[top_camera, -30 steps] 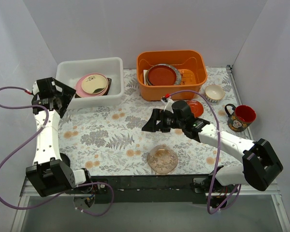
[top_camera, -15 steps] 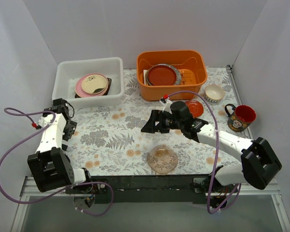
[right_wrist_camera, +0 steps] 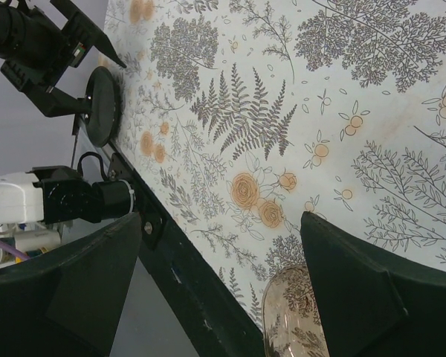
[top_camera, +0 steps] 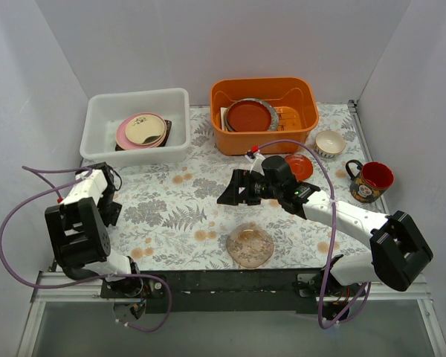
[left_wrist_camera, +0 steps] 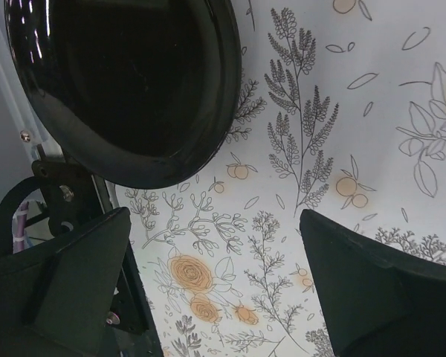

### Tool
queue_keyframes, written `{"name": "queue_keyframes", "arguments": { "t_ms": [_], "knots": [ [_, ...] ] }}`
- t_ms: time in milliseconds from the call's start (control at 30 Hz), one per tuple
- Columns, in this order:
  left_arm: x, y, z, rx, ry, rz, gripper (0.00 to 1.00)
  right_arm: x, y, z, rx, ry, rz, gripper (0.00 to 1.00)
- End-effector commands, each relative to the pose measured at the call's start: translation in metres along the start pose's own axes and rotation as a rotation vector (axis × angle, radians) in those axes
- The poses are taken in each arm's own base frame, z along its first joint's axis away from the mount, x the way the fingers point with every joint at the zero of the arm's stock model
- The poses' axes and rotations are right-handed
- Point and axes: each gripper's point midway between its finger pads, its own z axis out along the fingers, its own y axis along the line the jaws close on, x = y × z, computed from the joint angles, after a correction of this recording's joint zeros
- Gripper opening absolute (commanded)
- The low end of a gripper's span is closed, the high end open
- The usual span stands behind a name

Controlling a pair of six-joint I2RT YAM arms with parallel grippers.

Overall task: Place the plates into the plastic bin on the countertop
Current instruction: Move the plate to the center of the board.

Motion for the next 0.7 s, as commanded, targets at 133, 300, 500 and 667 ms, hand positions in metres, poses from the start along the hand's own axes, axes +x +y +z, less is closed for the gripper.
{"name": "queue_keyframes", "arguments": {
  "t_ms": [133, 300, 500, 667],
  "knots": [
    [-0.007, 0.004, 0.010, -0.073, -0.050, -0.020, 0.98, -0.008, 0.010, 0.001, -0.031, -0.022, -0.036, 0.95],
    [-0.011, 0.000, 0.016, -0.092, -0.075, -0.008, 0.98, -0.006, 0.007, 0.002, -0.026, -0.014, -0.034, 0.95],
    [-0.019, 0.000, 0.023, -0.147, -0.123, 0.019, 0.98, -0.003, 0.005, 0.004, -0.026, -0.007, -0.031, 0.95],
    [-0.021, -0.002, 0.030, -0.158, -0.129, 0.027, 0.98, -0.002, 0.005, 0.006, -0.029, 0.001, -0.027, 0.95]
  ]
}}
